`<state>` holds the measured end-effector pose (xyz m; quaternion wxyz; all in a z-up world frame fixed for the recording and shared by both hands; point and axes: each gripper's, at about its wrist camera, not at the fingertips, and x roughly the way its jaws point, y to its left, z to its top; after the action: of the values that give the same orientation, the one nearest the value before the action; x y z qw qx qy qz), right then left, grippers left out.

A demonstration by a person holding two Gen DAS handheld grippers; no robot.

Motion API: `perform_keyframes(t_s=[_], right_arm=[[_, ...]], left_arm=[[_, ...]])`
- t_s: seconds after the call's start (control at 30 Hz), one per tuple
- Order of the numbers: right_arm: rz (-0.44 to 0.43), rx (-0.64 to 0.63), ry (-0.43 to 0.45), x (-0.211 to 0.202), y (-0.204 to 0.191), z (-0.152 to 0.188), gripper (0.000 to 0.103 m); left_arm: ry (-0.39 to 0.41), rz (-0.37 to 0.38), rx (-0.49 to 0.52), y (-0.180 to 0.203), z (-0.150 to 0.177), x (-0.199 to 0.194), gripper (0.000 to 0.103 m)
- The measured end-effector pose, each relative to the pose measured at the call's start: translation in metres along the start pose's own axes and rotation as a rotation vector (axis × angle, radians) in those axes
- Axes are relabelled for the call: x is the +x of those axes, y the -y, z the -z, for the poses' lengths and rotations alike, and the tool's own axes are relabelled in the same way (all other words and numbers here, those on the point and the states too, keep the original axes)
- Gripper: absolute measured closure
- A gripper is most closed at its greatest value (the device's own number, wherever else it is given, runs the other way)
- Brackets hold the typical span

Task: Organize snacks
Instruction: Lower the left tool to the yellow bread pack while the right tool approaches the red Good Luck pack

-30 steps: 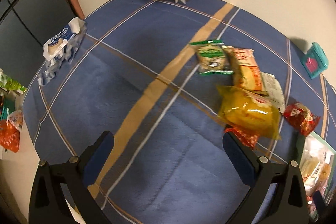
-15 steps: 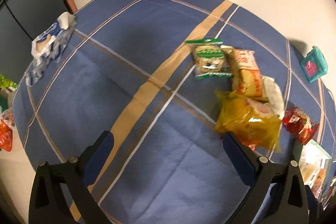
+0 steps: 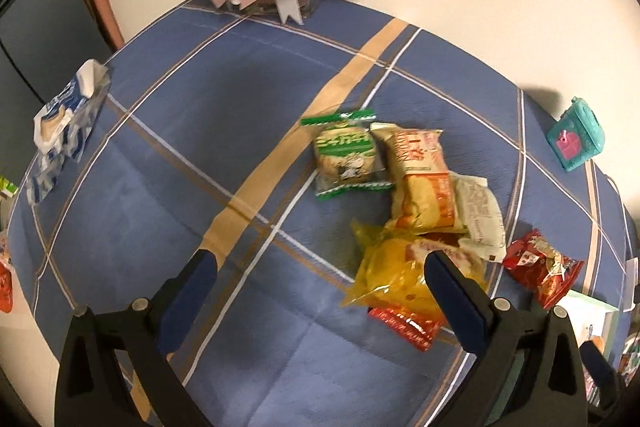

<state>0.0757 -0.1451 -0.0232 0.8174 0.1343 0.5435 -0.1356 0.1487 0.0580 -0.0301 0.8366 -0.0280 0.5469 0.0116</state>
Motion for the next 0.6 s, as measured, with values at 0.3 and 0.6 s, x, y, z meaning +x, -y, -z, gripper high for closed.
perform_keyframes(t_s=[0.3, 0.6], right_arm=[[-0.008, 0.027, 0.017, 0.009, 0.015, -0.018, 0.000], [-0.044, 0.021, 0.018, 0.025, 0.028, -0.039, 0.000]], left_arm=[[-0.007, 0.071, 0.104, 0.027, -0.004, 0.004, 0.000], [-0.048, 0.126, 0.107, 0.039, -0.012, 0.013, 0.000]])
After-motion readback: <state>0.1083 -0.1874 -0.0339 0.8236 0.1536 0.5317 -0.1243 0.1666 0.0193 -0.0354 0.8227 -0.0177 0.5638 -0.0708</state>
